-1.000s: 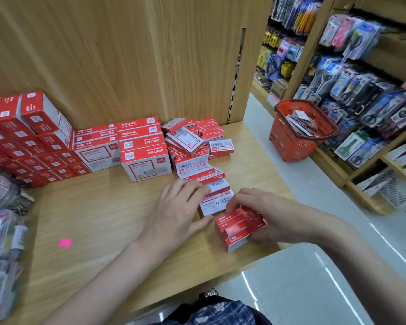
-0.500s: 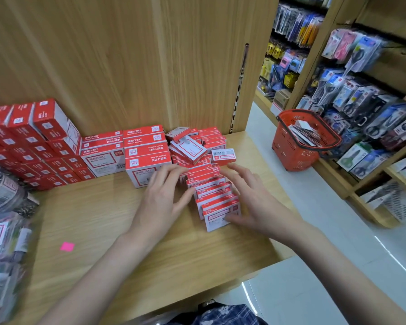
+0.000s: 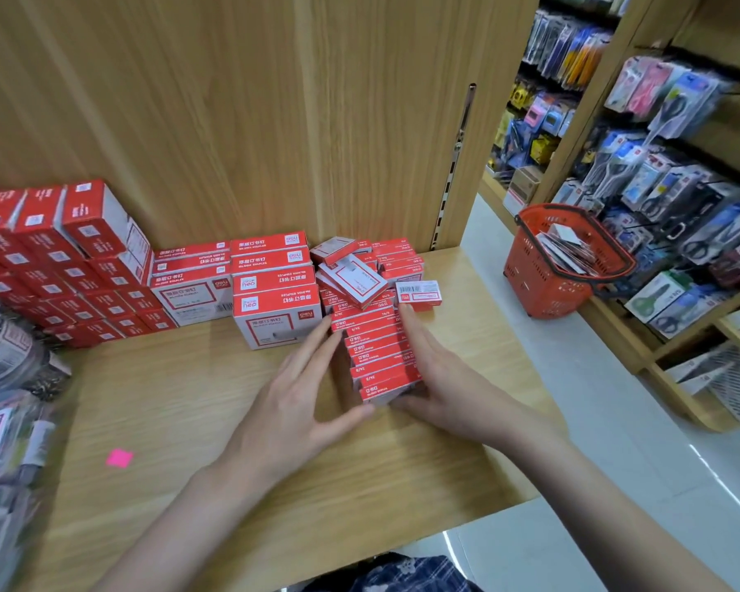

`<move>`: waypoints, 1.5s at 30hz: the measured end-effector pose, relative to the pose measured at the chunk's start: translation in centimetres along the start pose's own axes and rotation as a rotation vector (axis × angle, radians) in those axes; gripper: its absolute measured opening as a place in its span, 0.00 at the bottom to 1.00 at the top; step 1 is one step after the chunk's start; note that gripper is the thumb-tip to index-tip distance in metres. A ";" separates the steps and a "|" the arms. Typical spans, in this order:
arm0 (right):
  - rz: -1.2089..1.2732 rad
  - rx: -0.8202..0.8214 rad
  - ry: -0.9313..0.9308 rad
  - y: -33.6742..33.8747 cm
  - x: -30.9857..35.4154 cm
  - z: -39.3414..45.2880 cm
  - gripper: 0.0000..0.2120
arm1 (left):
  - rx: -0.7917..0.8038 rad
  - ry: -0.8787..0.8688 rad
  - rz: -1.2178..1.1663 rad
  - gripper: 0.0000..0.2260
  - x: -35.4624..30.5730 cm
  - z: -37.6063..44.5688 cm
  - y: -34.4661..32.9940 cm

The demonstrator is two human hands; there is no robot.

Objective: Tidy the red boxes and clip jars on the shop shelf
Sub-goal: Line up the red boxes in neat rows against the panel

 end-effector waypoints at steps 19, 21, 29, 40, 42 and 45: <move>0.184 0.046 0.006 2.2 1.1 0.8 0.42 | -0.092 0.013 -0.063 0.34 0.5 -0.7 0.3; 0.206 -0.134 -0.009 4.7 1.1 1.5 0.31 | -0.094 -0.022 0.005 0.30 0.1 -0.5 1.0; 0.024 -0.409 0.027 8.0 4.0 7.8 0.23 | -0.322 0.012 0.106 0.16 0.1 0.6 4.6; 0.225 -0.520 -0.005 10.4 4.3 9.0 0.05 | -0.348 0.020 0.174 0.15 1.5 1.9 6.1; 0.213 -0.528 0.043 10.6 4.3 7.5 0.07 | -0.340 -0.002 0.179 0.15 1.6 2.0 5.9; 0.009 -0.420 0.105 7.9 4.3 6.2 0.10 | -0.325 -0.012 0.181 0.15 1.8 2.1 5.5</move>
Point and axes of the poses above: each hand's wrist, its own z-axis towards the middle knuckle, its own y-axis out of the back of the hand, x = y × z, the point moved 6 cm from there along z, towards the middle knuckle, and after that the axes turned 4 degrees about x, right-handed, at the moved point
